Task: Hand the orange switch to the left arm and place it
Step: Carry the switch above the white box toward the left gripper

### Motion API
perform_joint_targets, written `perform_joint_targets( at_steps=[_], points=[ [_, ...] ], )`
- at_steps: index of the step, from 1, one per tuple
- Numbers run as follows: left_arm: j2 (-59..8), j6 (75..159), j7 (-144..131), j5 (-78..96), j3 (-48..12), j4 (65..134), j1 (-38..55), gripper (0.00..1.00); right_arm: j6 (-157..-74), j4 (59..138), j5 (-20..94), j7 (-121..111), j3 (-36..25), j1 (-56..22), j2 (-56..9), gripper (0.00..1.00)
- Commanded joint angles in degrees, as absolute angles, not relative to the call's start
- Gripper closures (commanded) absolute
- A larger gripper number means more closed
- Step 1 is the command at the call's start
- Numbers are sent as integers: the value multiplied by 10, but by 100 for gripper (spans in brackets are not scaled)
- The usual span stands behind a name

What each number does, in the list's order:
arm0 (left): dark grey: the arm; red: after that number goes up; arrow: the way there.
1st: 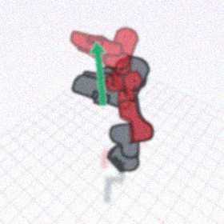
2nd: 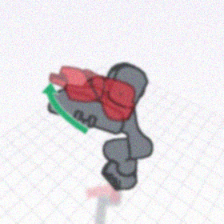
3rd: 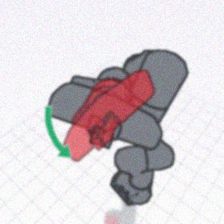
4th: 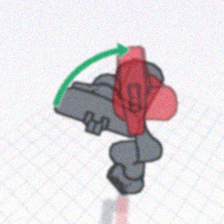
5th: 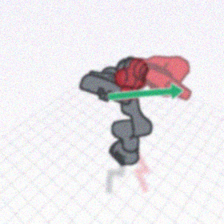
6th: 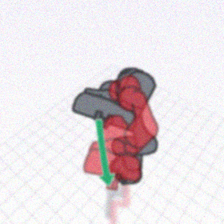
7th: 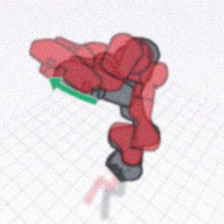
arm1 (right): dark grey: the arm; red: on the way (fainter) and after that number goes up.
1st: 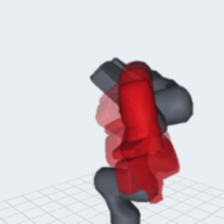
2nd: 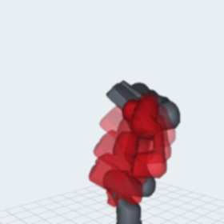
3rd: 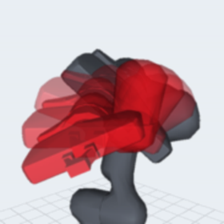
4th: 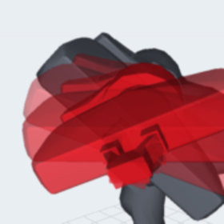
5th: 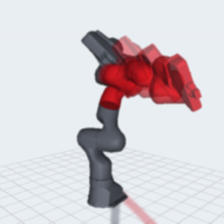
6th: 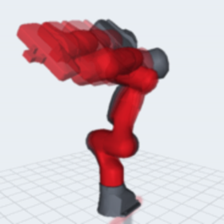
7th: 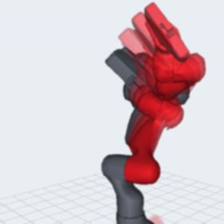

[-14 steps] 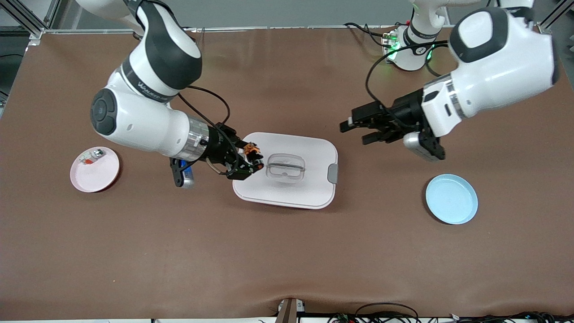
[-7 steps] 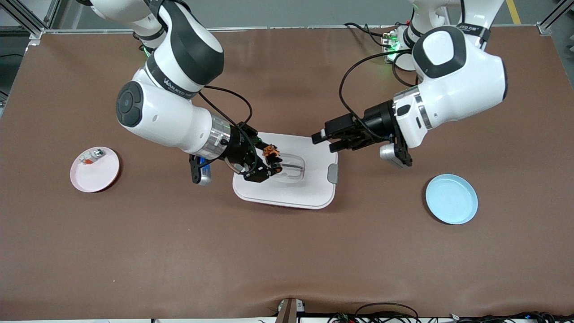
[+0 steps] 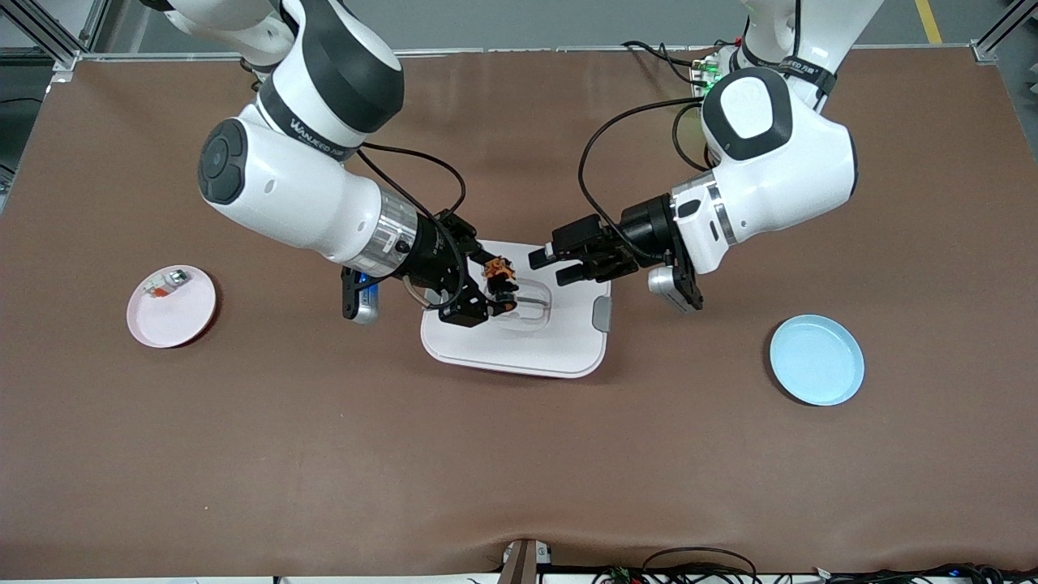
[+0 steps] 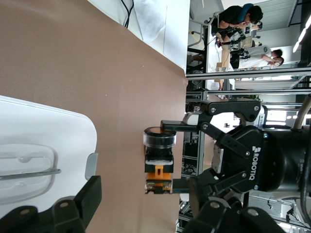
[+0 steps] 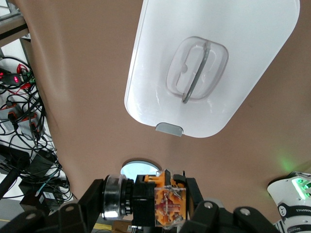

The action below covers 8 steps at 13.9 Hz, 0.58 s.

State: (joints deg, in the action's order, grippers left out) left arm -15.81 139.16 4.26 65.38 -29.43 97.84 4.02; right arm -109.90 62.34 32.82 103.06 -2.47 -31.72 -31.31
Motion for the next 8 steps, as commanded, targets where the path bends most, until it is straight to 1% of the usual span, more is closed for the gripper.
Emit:
perform_joint_targets(
  at_steps=[1, 5, 8],
  points=[
    [-165, 1412, 54, 678, -297, 963, 52, 22, -1120, 600, 339, 1055, -28, -331, -325, 100],
    [-181, 1439, 76, 688, -298, 959, 64, 24, -1129, 585, 339, 1084, -29, -336, -341, 100],
    [-182, 1440, 92, 692, -298, 960, 69, 32, -1136, 584, 339, 1085, -29, -342, -342, 100]
  ],
)
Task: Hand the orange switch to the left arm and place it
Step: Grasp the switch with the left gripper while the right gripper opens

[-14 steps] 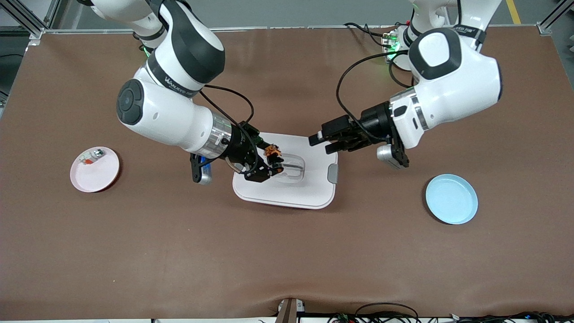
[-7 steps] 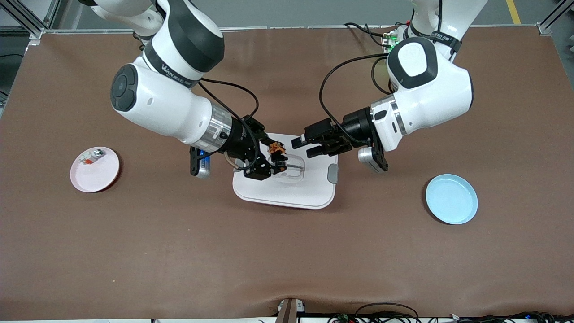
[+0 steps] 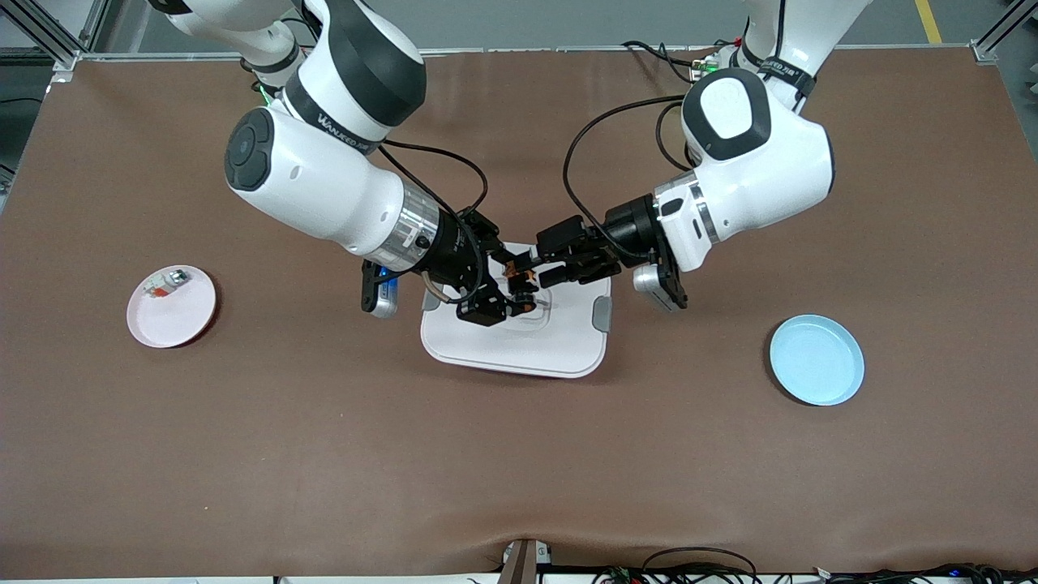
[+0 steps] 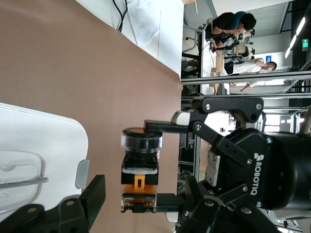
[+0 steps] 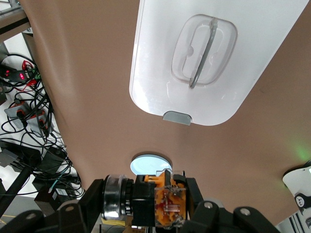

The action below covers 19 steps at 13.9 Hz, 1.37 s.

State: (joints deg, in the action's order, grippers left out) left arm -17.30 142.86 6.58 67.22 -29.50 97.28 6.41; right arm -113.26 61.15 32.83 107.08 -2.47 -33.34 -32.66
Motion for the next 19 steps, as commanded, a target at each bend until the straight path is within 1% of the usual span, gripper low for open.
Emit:
perform_joint_targets(
  at_steps=[1, 2, 4, 5, 7, 8, 9, 10, 11, 12, 15, 17, 19],
  points=[
    [-185, 1440, 93, 695, -298, 960, 69, 32, -1144, 584, 338, 1091, -30, -345, -343, 100],
    [-185, 1440, 95, 699, -298, 960, 69, 35, -1153, 584, 339, 1100, -30, -347, -344, 100],
    [-186, 1441, 105, 700, -298, 961, 69, 44, -1158, 582, 339, 1100, -29, -348, -346, 100],
    [-190, 1441, 106, 699, -298, 961, 69, 53, -1158, 578, 339, 1100, -29, -347, -348, 100],
    [-192, 1441, 115, 698, -297, 961, 69, 81, -1158, 577, 339, 1100, -29, -347, -349, 100],
    [-192, 1441, 115, 693, -297, 961, 69, 92, -1158, 577, 339, 1100, -29, -347, -349, 100],
    [-192, 1441, 115, 689, -297, 961, 69, 100, -1158, 577, 339, 1100, -29, -347, -349, 100],
    [-192, 1441, 119, 688, -296, 961, 68, 100, -1157, 577, 339, 1100, -29, -347, -349, 95],
    [-192, 1441, 130, 688, -296, 961, 67, 100, -1155, 577, 339, 1098, -29, -346, -349, 13],
    [-192, 1441, 143, 687, -296, 961, 63, 100, -1153, 577, 339, 1095, -29, -343, -349, 0],
    [-192, 1441, 184, 686, -290, 966, 55, 100, -1134, 577, 339, 1076, -28, -324, -348, 0],
    [-192, 1441, 228, 669, -287, 969, 34, 100, -1086, 577, 339, 1019, -29, -305, -345, 0],
    [-201, 1440, 238, 581, -287, 969, 6, 100, -1031, 577, 339, 949, -29, -272, -339, 0]
  ],
)
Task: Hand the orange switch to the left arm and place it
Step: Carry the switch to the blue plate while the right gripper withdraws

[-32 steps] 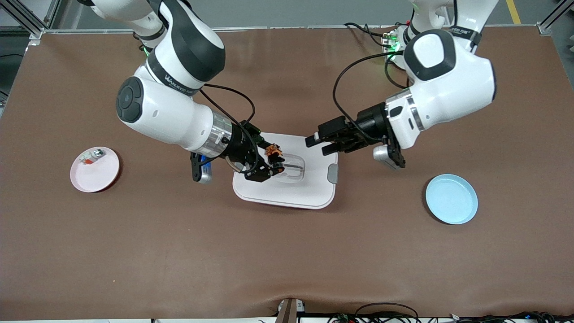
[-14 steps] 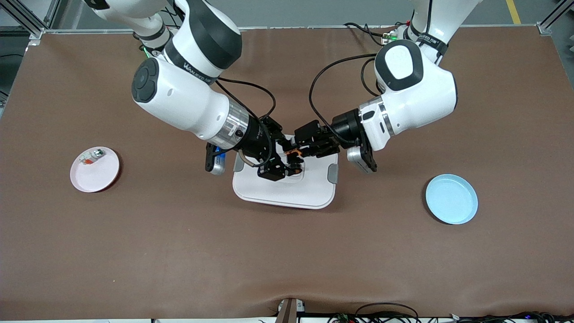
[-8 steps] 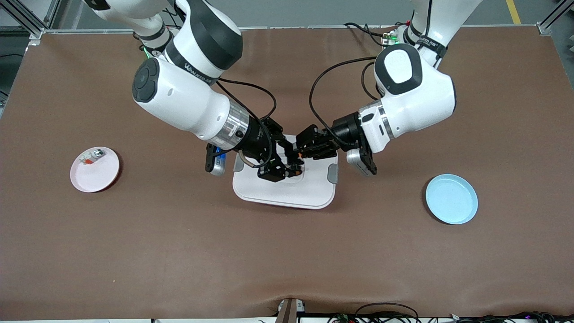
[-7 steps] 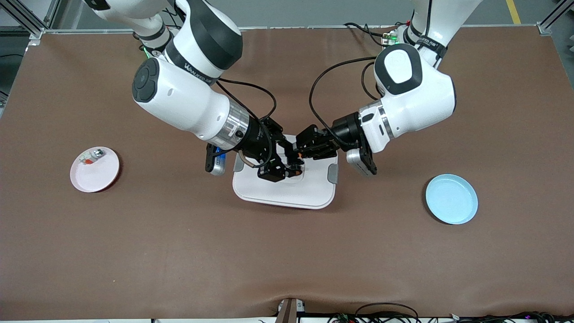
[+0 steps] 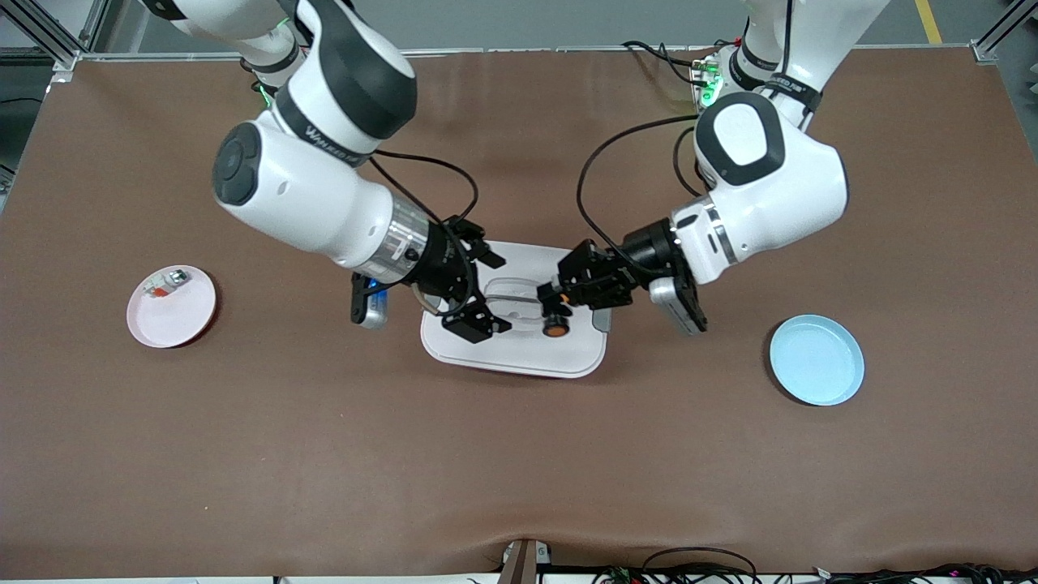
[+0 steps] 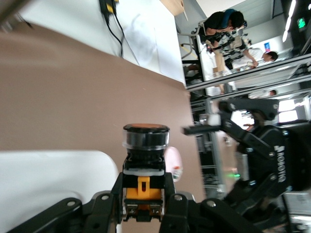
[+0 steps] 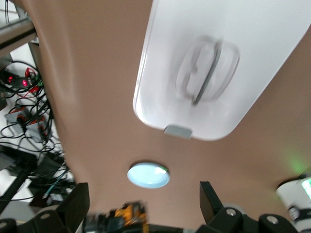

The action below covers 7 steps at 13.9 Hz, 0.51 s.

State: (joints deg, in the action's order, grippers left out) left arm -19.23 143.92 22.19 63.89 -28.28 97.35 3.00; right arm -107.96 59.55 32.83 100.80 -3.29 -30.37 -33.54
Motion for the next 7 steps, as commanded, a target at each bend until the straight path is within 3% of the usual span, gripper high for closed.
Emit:
perform_joint_targets(
  at_steps=[1, 7],
  points=[
    [-204, 1438, 239, 521, -287, 969, -8, 100, -1004, 577, 339, 907, -29, -255, -332, 0],
    [-264, 1435, 239, 232, -287, 966, -82, 100, -852, 567, 337, 660, -31, -139, -309, 0]
  ],
)
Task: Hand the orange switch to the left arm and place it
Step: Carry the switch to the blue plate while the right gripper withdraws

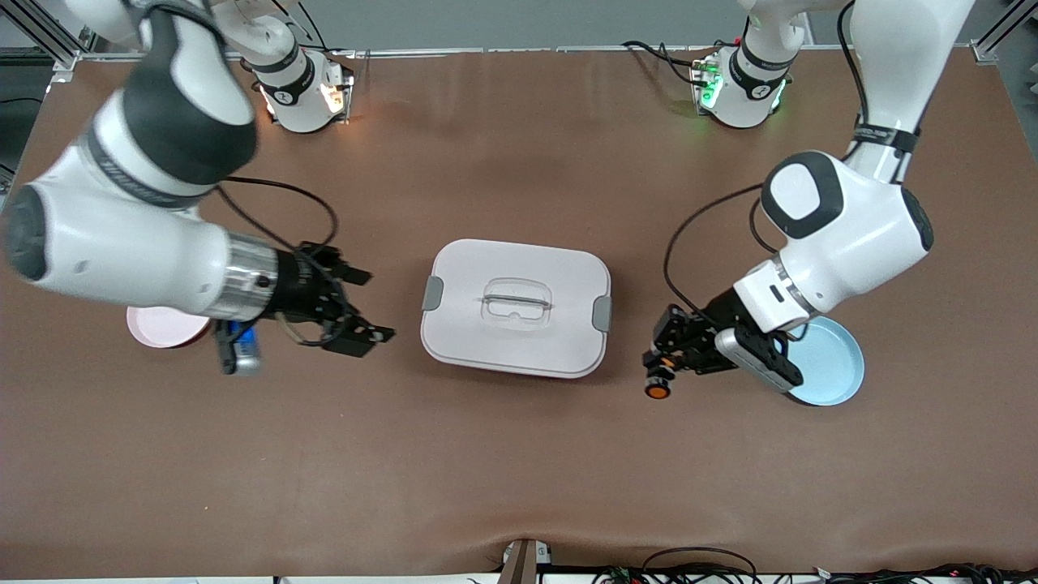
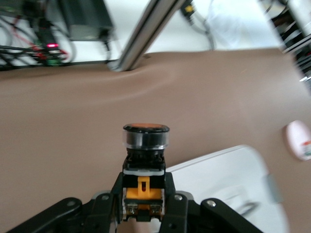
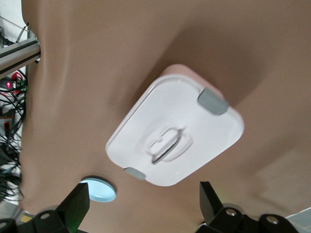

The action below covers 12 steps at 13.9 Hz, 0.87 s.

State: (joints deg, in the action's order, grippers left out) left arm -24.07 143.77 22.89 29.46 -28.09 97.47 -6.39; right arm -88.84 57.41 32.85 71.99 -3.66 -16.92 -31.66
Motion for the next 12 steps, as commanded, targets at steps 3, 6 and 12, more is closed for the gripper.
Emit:
perform_joint_targets(
  at_steps=[3, 6, 12],
  points=[
    [-278, 1423, 243, 120, -287, 968, -107, 100, -796, 563, 326, 562, -34, -91, -308, 0],
    [-280, 1359, 287, 50, -287, 966, -139, 100, -751, 563, 262, 458, -34, -64, -302, 0],
    [-313, 1331, 446, -72, -287, 969, -197, 100, -698, 563, 130, 247, -34, -46, -289, 0]
  ],
)
